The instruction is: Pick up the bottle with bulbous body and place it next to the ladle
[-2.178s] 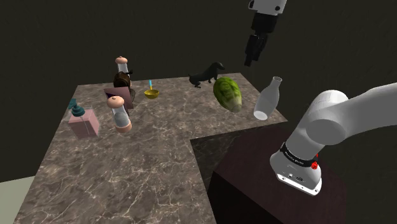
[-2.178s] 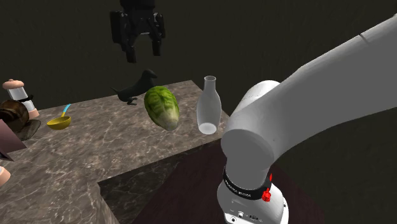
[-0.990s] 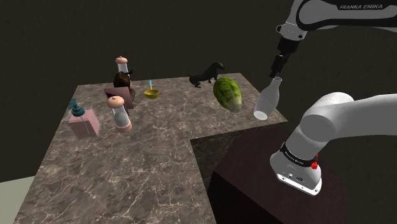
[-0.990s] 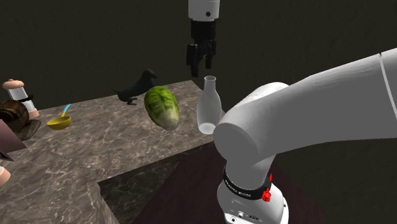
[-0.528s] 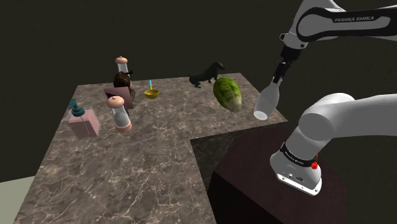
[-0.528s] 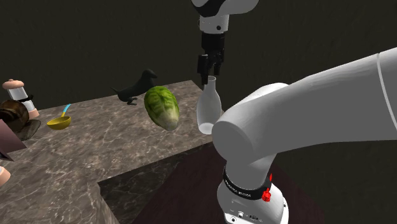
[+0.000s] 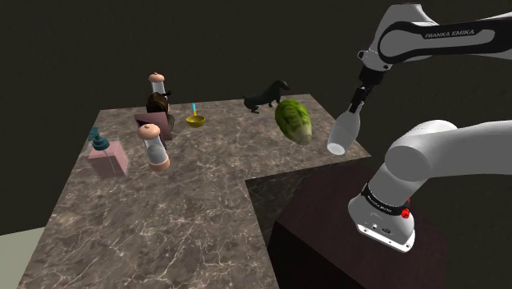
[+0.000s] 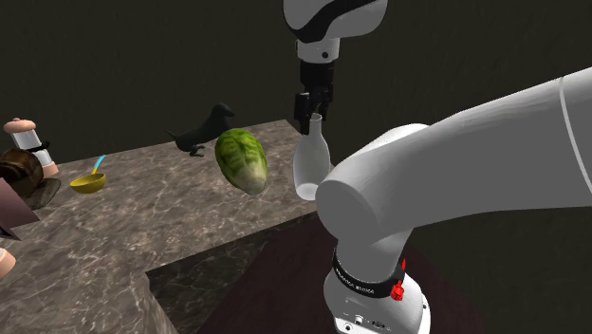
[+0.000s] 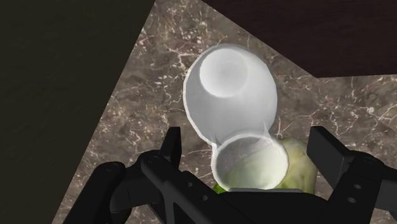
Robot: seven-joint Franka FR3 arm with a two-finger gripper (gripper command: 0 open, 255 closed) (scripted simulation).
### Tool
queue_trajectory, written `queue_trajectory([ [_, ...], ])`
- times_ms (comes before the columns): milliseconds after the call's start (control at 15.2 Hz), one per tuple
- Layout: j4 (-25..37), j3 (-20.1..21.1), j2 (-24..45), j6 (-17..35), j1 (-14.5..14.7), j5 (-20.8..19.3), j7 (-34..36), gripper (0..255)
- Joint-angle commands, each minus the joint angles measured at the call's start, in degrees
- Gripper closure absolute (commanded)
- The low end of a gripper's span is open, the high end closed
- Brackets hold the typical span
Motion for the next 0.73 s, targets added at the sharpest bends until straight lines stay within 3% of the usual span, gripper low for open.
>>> queue_trajectory([
  [0,0.0,0.0,0.0,0.1,0.0,0.0,0.0,0],
  [132,0.0,0.0,0.0,0.0,0.0,0.0,0.0,0],
  [198,0.0,0.0,0.0,0.0,0.0,0.0,0.0,255],
  [660,0.0,0.0,0.0,0.0,0.0,0.0,0.0,255],
])
